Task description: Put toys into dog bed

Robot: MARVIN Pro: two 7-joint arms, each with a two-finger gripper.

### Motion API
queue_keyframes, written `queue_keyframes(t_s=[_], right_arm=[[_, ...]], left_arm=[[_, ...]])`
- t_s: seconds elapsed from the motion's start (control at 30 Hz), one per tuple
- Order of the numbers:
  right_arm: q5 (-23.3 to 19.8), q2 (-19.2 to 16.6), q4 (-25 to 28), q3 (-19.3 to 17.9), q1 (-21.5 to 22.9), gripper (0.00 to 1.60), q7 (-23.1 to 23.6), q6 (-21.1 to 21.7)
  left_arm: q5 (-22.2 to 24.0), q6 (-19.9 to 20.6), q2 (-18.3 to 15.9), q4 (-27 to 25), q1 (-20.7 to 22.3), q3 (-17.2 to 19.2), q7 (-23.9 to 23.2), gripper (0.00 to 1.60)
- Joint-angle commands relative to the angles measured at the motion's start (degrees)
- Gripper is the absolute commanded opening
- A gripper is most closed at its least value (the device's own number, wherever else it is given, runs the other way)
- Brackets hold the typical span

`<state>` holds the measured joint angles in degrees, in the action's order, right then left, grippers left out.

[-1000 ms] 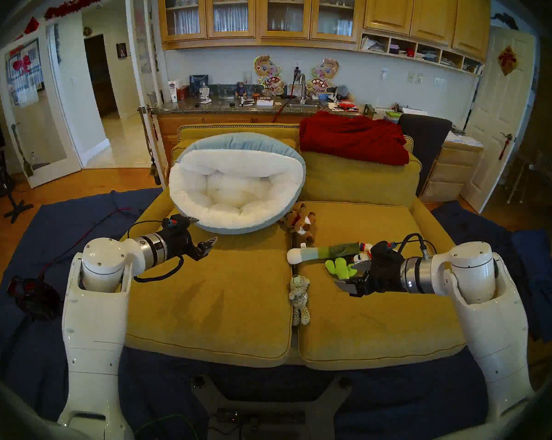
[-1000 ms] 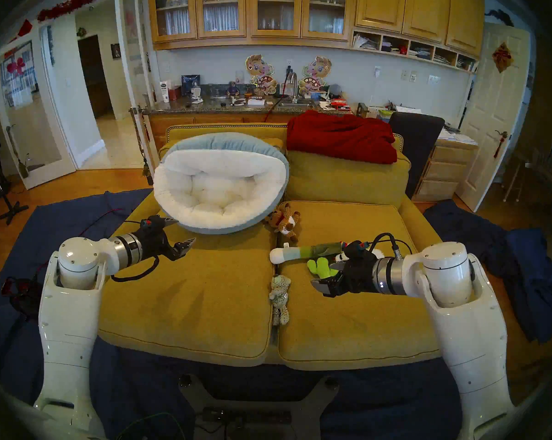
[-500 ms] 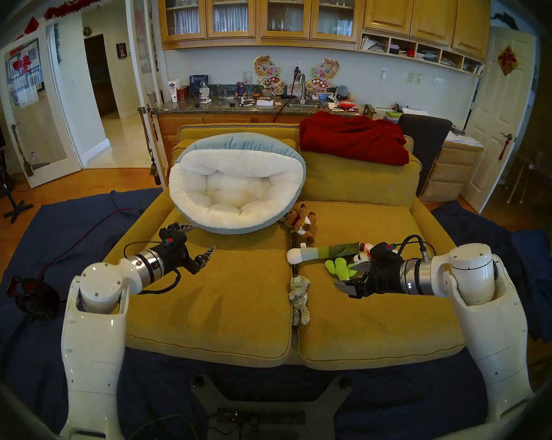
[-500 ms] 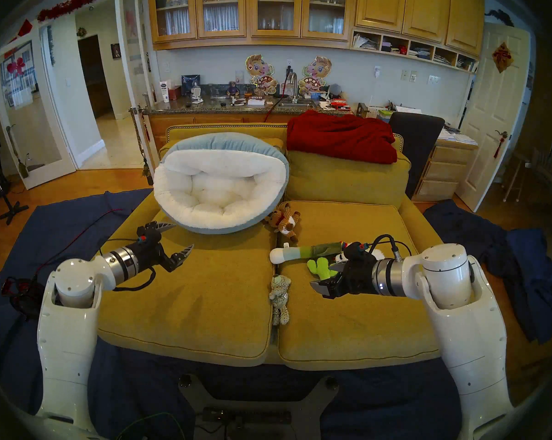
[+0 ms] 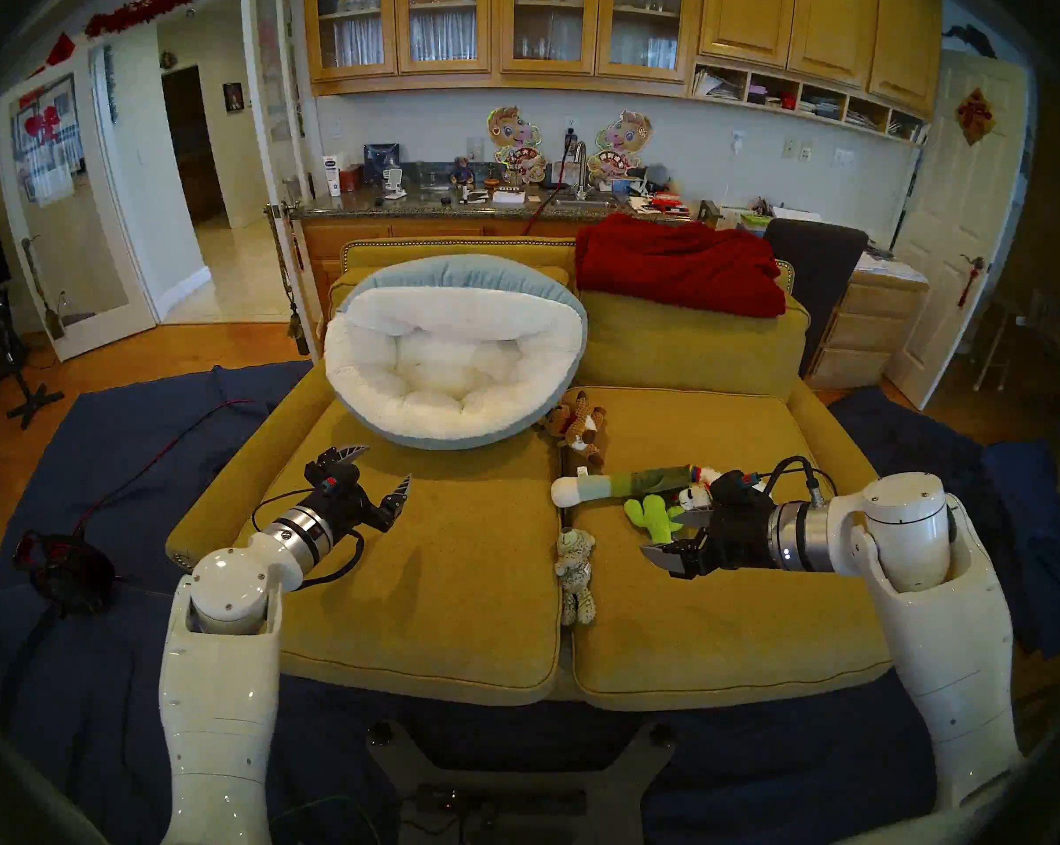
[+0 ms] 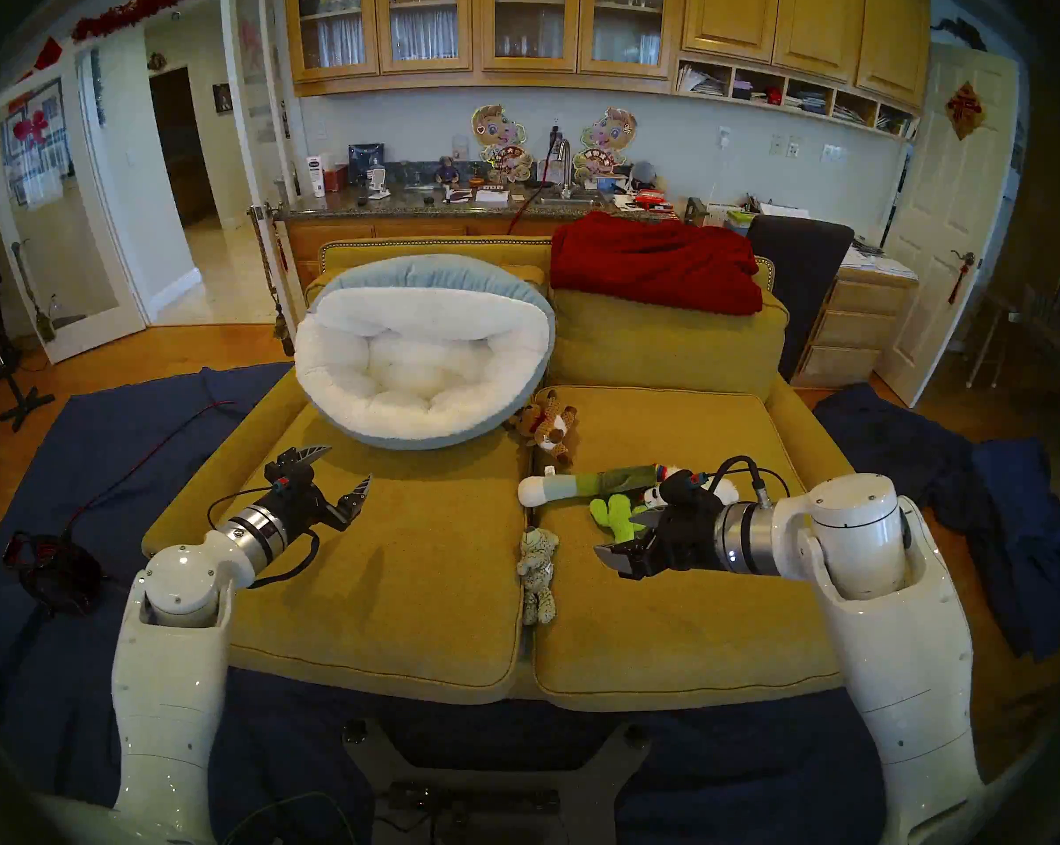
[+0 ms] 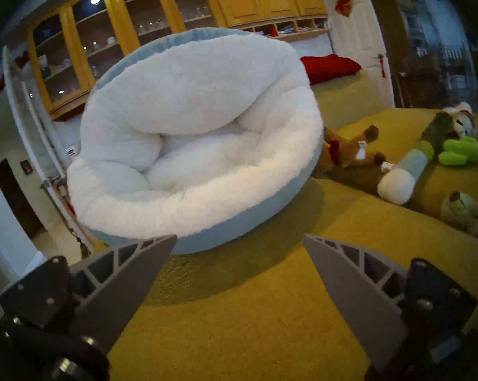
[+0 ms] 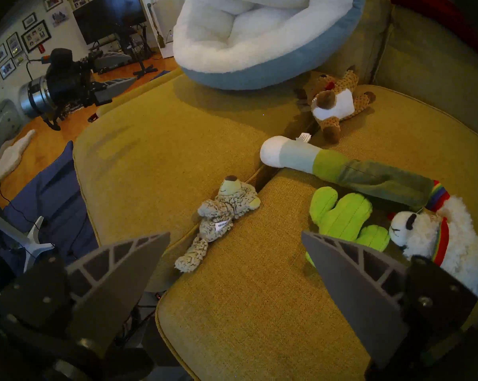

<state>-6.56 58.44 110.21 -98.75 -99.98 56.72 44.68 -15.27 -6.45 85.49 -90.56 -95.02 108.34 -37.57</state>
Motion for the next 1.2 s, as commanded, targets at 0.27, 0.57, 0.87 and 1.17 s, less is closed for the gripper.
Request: queue_keyframes(t_s=[0.27, 0.57, 0.87, 1.17], right_arm=[[-0.22, 0.02, 2.05, -1.34, -0.32, 1.6, 0.11, -0.46], [-0.11, -0.01, 2.25, -1.5, -0.71, 1.6, 0.21, -0.67], [-0.01, -0.04, 2.49, -1.62, -0.96, 1.6, 0.22, -0.56], [0.37, -0.12, 2.53, -1.26, -1.07, 1.6, 0.0, -0.27]], left_arm=[[1.71, -7.01, 1.01, 2.46, 1.44, 1.03, 2.68, 1.6], [3.81, -7.8, 2.36, 5.05, 2.11, 2.46, 3.72, 1.6], [4.72, -7.6, 1.79, 6.28, 2.89, 2.64, 2.66, 1.6], [4.82, -6.38, 0.66, 6.41, 3.06, 2.48, -0.13, 1.6]])
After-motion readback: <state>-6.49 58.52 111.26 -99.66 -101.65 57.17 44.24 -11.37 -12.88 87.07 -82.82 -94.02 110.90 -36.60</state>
